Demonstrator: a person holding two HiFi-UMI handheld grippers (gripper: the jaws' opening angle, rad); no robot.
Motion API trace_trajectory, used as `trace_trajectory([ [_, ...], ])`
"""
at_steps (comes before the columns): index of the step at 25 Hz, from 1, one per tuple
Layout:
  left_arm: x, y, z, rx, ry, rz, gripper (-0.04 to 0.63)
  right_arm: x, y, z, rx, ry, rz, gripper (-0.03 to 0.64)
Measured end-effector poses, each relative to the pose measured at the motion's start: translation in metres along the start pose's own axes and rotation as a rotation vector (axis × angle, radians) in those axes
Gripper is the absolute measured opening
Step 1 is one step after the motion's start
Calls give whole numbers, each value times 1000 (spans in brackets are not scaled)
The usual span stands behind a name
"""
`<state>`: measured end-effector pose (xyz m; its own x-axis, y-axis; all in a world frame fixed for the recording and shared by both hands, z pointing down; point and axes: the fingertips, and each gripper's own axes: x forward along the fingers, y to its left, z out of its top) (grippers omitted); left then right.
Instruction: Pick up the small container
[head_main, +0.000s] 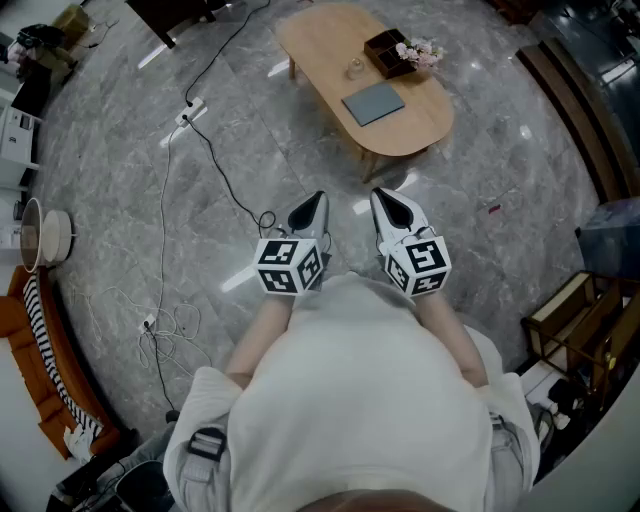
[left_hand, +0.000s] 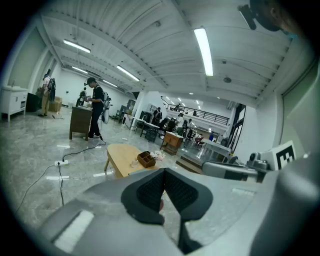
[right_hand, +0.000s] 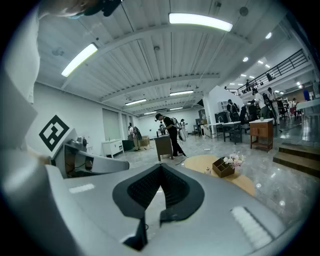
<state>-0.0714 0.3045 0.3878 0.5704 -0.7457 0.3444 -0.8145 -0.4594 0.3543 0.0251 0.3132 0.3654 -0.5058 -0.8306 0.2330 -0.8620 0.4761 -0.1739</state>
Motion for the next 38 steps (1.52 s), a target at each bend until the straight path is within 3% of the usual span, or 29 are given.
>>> trace_trajectory([
  [5,-14,1,2,28,-32,37,3,-6,12,-2,-11,-13,20,-3],
  [13,-26,-6,-12,60,-9,26,3,-22,23,-3,0,-44,-1,-3],
  [27,-29,-5,-17,43,-12,17,2,-9,43,-11,6,-16,79,-2],
  [31,-19,8,-12,22,-17,25,2,5,43,-15,-12,12,97,-2],
  [38,24,36,7,20,0,7,3,46,14,-10,0,32,52,-2],
])
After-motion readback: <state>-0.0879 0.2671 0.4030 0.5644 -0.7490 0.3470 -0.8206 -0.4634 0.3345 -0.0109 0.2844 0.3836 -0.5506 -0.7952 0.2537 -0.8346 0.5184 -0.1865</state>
